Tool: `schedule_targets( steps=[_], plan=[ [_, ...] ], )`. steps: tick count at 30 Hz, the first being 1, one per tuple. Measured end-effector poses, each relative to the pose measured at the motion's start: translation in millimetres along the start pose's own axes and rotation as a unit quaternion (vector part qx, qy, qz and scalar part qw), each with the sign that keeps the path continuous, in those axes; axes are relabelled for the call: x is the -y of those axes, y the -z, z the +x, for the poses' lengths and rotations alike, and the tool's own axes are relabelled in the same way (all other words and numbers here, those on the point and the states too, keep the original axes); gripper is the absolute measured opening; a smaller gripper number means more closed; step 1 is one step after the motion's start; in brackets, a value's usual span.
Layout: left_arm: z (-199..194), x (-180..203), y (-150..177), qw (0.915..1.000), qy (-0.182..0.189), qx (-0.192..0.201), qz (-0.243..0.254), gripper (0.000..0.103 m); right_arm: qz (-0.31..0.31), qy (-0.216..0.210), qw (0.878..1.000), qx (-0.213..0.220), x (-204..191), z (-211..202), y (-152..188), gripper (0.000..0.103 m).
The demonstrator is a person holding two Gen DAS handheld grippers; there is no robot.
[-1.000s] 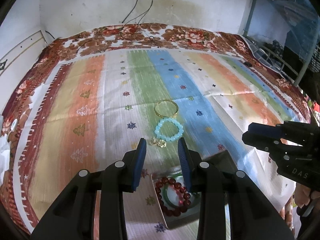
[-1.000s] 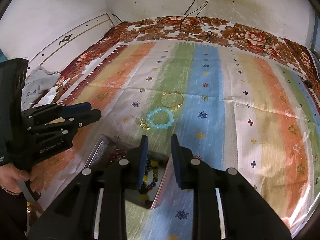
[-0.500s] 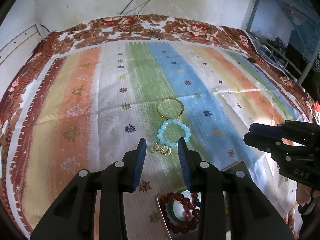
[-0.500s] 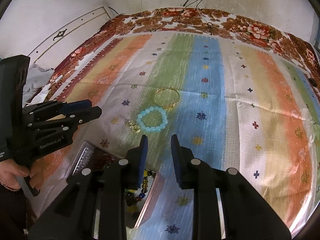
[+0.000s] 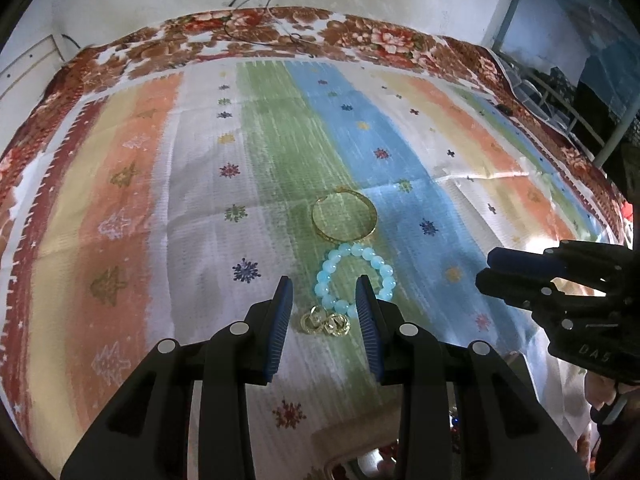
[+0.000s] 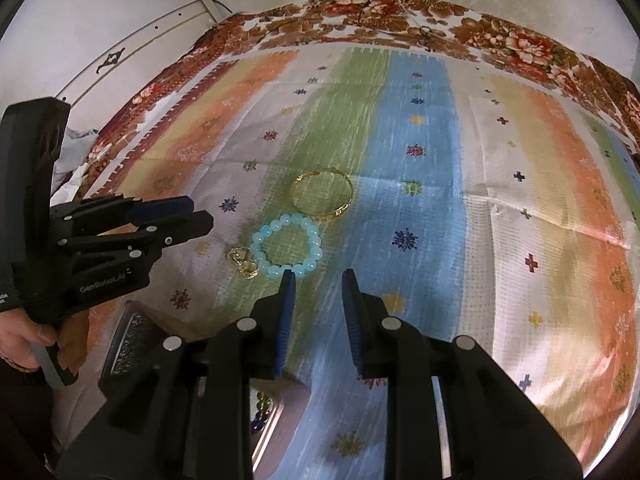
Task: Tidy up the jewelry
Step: 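Move both tools toward the light blue bead bracelet and gold bangle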
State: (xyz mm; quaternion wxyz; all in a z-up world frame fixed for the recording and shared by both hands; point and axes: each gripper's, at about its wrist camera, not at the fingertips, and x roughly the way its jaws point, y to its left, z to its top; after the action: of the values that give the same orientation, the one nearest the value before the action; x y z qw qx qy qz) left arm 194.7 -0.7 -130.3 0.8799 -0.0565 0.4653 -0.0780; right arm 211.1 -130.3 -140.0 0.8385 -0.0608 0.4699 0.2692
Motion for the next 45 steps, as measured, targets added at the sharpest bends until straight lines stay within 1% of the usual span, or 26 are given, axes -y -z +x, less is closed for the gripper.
schedule_targets(
  steps=[10,13,14,18,21,22,28,31,35,38,45],
  plan=[
    [24.3,-7.9,-4.6,0.9994,0.01,-0.027,0.018,0.032,-0.01,0.002,1.0,-0.012,6.6,27.1,-18.6,0.027],
    [28.5,-9.6,-6.6,0.9991,0.014,-0.032,0.025,0.032,-0.014,0.003,1.0,-0.014,8.9,35.5,-25.2,0.029],
    [29.2,-10.2,-7.6,0.9989,0.018,-0.032,0.029,0.032,-0.016,0.003,1.0,-0.014,9.3,38.8,-27.4,0.032],
    [37.0,-13.5,-12.7,0.9979,0.036,-0.041,0.036,0.032,-0.033,0.009,0.999,-0.02,6.9,51.1,-33.8,0.033],
    [45.0,-14.6,-14.9,0.9968,0.04,-0.049,0.049,0.032,-0.038,0.006,0.999,-0.024,7.6,60.7,-38.7,0.034],
    [47.4,-15.3,-15.8,0.9965,0.04,-0.051,0.052,0.032,-0.038,0.003,0.999,-0.026,8.4,64.0,-40.0,0.037],
    [59.2,-18.9,-18.3,0.9953,0.046,-0.062,0.059,0.032,-0.009,-0.012,0.999,-0.039,17.2,83.0,-47.3,0.038],
    [63.1,-18.4,-16.6,0.9943,0.054,-0.066,0.063,0.032,-0.002,-0.006,0.999,-0.036,19.9,89.5,-52.7,0.038],
    [69.6,-18.0,-12.0,0.9922,0.057,-0.075,0.082,0.032,0.001,-0.005,0.999,-0.037,22.2,98.6,-58.9,0.039],
    [70.2,-21.3,-13.8,0.9925,0.064,-0.074,0.074,0.032,0.0,0.001,0.999,-0.043,22.2,107.9,-62.2,0.039],
    [76.1,-19.3,-14.9,0.9903,0.071,-0.074,0.093,0.035,0.006,0.005,0.999,-0.044,27.4,119.7,-64.0,0.039]
  ],
)
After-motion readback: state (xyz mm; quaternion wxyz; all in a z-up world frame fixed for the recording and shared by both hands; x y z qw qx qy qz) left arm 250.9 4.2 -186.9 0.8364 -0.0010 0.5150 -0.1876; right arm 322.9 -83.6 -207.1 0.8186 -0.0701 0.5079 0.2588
